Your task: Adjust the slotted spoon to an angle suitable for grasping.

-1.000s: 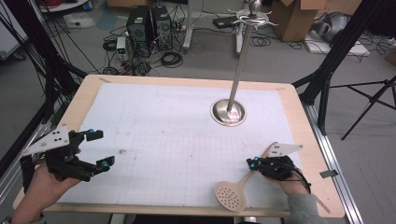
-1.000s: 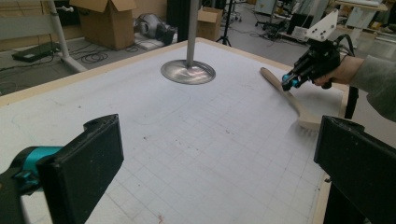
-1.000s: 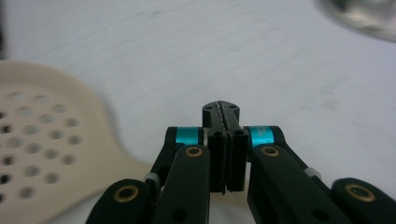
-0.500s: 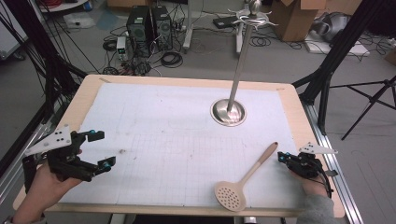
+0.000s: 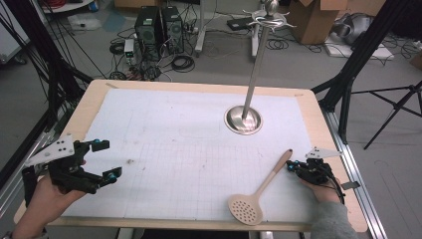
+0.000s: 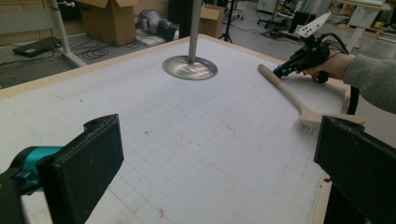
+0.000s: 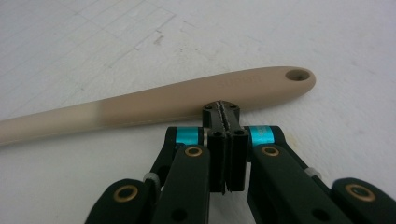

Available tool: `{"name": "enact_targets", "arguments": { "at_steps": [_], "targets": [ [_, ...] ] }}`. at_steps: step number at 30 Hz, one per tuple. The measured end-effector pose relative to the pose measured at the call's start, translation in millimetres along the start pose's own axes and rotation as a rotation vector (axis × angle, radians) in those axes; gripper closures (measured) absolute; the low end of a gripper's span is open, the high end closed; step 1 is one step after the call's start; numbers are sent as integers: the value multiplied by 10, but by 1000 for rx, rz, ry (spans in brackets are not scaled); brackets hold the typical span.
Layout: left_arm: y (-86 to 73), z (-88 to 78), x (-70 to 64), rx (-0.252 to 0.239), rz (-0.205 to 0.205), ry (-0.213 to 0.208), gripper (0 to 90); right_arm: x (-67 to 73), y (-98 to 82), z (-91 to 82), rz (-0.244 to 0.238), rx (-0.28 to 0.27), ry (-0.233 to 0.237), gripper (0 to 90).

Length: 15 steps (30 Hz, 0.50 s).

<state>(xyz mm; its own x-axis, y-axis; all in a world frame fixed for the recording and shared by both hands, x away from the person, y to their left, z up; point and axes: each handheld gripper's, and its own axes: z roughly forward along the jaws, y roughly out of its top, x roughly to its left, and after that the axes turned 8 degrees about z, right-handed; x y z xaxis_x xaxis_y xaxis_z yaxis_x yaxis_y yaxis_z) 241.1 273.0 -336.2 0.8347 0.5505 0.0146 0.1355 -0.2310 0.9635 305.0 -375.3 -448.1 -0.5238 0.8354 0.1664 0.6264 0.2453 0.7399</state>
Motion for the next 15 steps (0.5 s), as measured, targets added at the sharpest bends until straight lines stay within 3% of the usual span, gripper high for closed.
{"name": "enact_targets", "arguments": {
  "at_steps": [15],
  "targets": [
    [-38,-117,-5,5,-3,25,19,282,291,381,-88,31,62,900]
  ]
}}
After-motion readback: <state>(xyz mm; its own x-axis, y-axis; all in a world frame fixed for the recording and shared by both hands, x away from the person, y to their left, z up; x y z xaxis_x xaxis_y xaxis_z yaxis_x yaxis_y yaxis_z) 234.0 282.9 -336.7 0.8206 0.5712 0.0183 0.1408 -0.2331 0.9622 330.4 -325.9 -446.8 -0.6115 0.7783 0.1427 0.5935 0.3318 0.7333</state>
